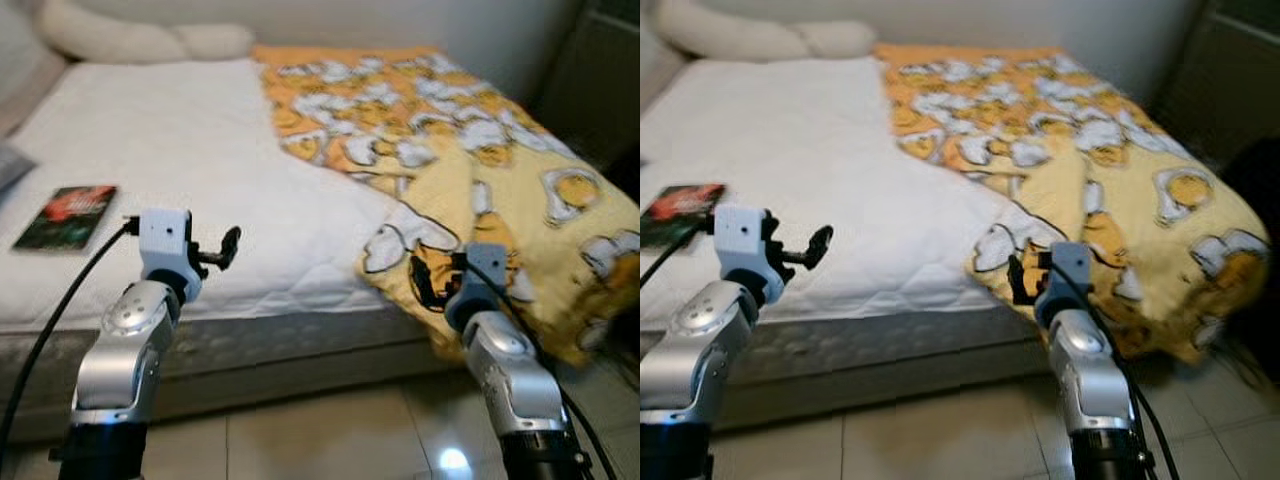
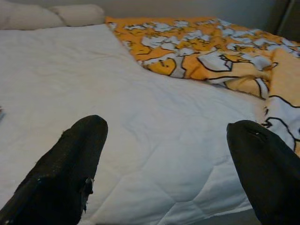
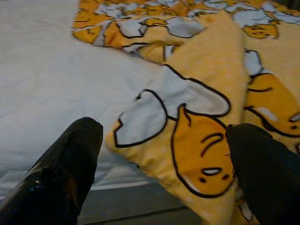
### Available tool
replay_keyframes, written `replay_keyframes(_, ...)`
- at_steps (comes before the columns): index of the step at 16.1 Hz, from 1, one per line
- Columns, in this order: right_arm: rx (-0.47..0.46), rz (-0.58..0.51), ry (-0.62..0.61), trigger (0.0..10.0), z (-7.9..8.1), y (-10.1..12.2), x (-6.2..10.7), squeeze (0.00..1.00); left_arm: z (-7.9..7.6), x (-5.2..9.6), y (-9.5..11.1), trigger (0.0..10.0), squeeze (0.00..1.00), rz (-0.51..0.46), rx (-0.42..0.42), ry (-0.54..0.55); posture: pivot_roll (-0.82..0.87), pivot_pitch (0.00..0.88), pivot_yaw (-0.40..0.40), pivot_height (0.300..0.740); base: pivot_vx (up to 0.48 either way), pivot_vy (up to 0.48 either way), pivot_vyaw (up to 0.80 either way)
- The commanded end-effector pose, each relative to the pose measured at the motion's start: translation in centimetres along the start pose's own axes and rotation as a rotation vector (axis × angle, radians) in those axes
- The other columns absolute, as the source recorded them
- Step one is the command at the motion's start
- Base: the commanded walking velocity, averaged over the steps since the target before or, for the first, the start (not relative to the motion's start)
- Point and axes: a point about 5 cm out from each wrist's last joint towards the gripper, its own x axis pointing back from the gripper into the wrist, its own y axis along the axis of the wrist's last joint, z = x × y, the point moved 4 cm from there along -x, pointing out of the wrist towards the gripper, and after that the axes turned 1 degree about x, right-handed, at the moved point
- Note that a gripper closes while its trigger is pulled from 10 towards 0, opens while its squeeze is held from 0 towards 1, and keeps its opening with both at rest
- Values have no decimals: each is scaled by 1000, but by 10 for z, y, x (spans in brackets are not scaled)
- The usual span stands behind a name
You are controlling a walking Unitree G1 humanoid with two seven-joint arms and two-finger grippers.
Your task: Clean up the room
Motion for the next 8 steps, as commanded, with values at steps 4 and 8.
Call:
replay_keyframes(4, 45, -5, 5, 10000, 1, 5, -1, 0, -2, -1, 3, 10000, 0, -11, -6, -12, 57, 0, -36, 740, 271, 0, 0)
replay_keyframes(8, 17, 12, 2, 10000, 2, 3, -2, 0, -2, -2, 3, 10000, 0, -11, -9, -14, 56, 0, -37, 740, 278, 0, -197)
